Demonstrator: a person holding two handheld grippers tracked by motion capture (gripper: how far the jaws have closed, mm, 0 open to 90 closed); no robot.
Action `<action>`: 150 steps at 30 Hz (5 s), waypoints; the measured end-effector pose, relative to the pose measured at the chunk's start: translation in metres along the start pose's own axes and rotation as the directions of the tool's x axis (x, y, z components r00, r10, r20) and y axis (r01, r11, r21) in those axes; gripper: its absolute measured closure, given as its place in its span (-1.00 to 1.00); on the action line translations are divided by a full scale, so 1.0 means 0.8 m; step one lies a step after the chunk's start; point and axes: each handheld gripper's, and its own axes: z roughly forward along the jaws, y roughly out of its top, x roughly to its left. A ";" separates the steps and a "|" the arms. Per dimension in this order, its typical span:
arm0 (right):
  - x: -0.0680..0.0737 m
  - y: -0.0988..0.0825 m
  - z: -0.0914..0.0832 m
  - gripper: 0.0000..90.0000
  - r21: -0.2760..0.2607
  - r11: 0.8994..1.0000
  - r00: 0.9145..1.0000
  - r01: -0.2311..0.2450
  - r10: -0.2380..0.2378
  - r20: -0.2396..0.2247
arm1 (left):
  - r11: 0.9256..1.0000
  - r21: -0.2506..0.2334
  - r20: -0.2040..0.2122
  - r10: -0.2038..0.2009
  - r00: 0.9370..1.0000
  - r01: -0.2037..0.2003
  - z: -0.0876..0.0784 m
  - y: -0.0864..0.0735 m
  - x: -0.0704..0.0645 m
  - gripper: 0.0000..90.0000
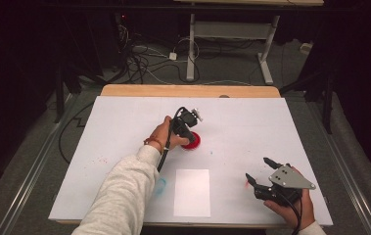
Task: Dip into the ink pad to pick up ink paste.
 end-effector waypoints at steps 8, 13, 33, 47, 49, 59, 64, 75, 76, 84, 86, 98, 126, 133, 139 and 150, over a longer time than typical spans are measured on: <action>0.001 0.000 -0.001 -0.43 0.002 1.000 1.000 -0.001 0.001 0.000 | 1.000 -0.002 -0.011 0.002 1.000 -0.002 0.001 0.000 -0.002 0.65; 0.001 0.000 -0.002 -0.43 -0.002 1.000 1.000 0.002 -0.002 0.002 | 0.999 -0.046 0.006 -0.014 1.000 0.015 0.002 -0.008 0.001 0.65; 0.002 0.001 -0.001 -0.43 0.001 1.000 1.000 0.005 -0.005 -0.005 | 0.999 -0.039 -0.029 -0.004 1.000 0.003 0.000 -0.007 -0.006 0.64; 0.003 0.002 -0.002 -0.43 0.001 1.000 1.000 0.006 -0.006 -0.009 | 0.995 -0.096 -0.092 0.032 0.995 -0.040 -0.063 0.004 -0.012 0.64; 0.003 0.002 -0.002 -0.43 0.000 1.000 1.000 0.008 -0.008 -0.009 | 0.993 -0.110 -0.093 0.040 0.995 -0.050 -0.076 0.006 -0.013 0.64; 0.004 0.002 -0.001 -0.43 0.004 1.000 1.000 0.007 -0.007 -0.016 | 0.988 -0.133 -0.104 0.061 0.993 -0.075 -0.110 0.015 -0.014 0.64; 0.004 0.001 -0.001 -0.43 0.006 1.000 1.000 0.008 -0.008 -0.015 | 0.991 -0.119 -0.081 0.046 0.996 -0.056 -0.098 0.015 -0.012 0.64; 0.004 0.000 0.001 -0.43 0.019 1.000 1.000 0.008 -0.008 -0.021 | 0.999 -0.031 -0.050 0.027 0.998 -0.028 -0.042 0.010 -0.005 0.64; 0.004 -0.001 0.001 -0.43 0.020 1.000 1.000 0.010 -0.009 -0.023 | 0.999 -0.026 -0.043 0.024 0.999 -0.025 -0.037 0.009 -0.004 0.64; 0.005 -0.001 0.002 -0.43 0.026 1.000 0.999 0.017 -0.016 -0.028 | 1.000 0.014 -0.043 0.015 0.999 -0.014 -0.012 0.005 -0.004 0.64; 0.005 -0.001 0.002 -0.43 0.026 1.000 0.999 0.016 -0.015 -0.028 | 1.000 0.024 -0.032 0.016 0.999 -0.015 -0.008 0.004 -0.003 0.64; 0.003 -0.001 0.000 -0.43 0.019 1.000 1.000 0.013 -0.013 -0.004 | 1.000 -0.026 0.000 -0.005 1.000 0.005 -0.001 -0.007 0.003 0.64; 0.003 -0.002 0.000 -0.44 0.028 0.999 1.000 0.018 -0.017 -0.002 | 0.999 -0.039 0.002 -0.013 1.000 0.013 0.001 -0.010 0.004 0.64; 0.003 0.001 0.003 -0.44 0.025 1.000 1.000 0.016 -0.016 -0.006 | 0.999 -0.034 -0.005 -0.011 1.000 0.011 0.001 -0.009 0.002 0.64; 0.003 0.001 0.005 -0.44 0.030 0.999 1.000 0.019 -0.019 -0.005 | 0.999 -0.042 0.012 -0.015 1.000 0.016 0.001 -0.010 0.005 0.65; 0.003 0.001 0.004 -0.44 0.033 0.999 1.000 0.020 -0.020 -0.006 | 1.000 -0.019 -0.047 0.010 0.999 -0.010 0.002 -0.006 -0.005 0.64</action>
